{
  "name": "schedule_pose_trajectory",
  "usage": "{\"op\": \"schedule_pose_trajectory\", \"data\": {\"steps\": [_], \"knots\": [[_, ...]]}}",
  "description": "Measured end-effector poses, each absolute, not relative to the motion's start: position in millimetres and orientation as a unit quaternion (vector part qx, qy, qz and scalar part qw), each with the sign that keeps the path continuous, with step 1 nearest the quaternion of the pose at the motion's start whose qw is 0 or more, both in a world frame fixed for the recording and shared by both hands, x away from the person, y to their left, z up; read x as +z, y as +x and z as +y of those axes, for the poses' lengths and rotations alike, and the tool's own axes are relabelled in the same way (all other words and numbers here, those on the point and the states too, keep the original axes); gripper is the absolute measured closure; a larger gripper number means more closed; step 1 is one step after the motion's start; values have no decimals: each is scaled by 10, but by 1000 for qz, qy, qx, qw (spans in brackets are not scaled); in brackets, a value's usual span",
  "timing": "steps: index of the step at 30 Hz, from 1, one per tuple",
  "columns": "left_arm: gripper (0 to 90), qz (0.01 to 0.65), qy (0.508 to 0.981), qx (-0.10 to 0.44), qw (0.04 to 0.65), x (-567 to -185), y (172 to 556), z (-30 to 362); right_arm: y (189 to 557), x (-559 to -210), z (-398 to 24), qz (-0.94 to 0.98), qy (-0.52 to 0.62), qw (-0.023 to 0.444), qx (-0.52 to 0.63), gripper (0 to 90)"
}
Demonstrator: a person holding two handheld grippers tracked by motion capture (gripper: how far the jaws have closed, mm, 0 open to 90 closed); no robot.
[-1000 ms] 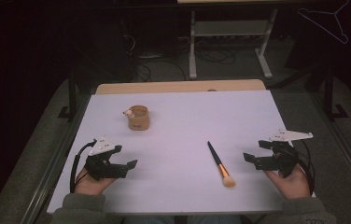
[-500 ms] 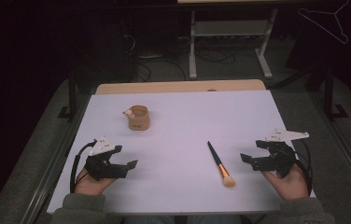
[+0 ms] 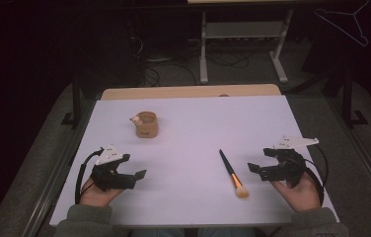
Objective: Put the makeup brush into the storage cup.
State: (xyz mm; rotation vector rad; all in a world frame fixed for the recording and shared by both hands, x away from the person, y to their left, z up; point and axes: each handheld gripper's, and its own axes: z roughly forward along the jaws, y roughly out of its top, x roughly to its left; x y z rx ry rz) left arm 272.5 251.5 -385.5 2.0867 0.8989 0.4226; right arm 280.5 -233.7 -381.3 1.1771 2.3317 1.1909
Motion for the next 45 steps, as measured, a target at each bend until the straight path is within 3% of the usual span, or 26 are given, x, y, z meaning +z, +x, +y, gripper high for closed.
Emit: {"op": "schedule_pose_trajectory", "data": {"steps": [11,29,45], "knots": [[182,357,823,166,410,-3865,2720,2474,2867,-3826,-2131,817,403,115,396,239],[183,355,825,164,407,-3870,2716,2441,3042,-4019,-1664,845,434,51,309,422],[183,358,823,162,410,-3876,2713,2437,3150,-4191,-1493,854,456,44,247,523]]}}
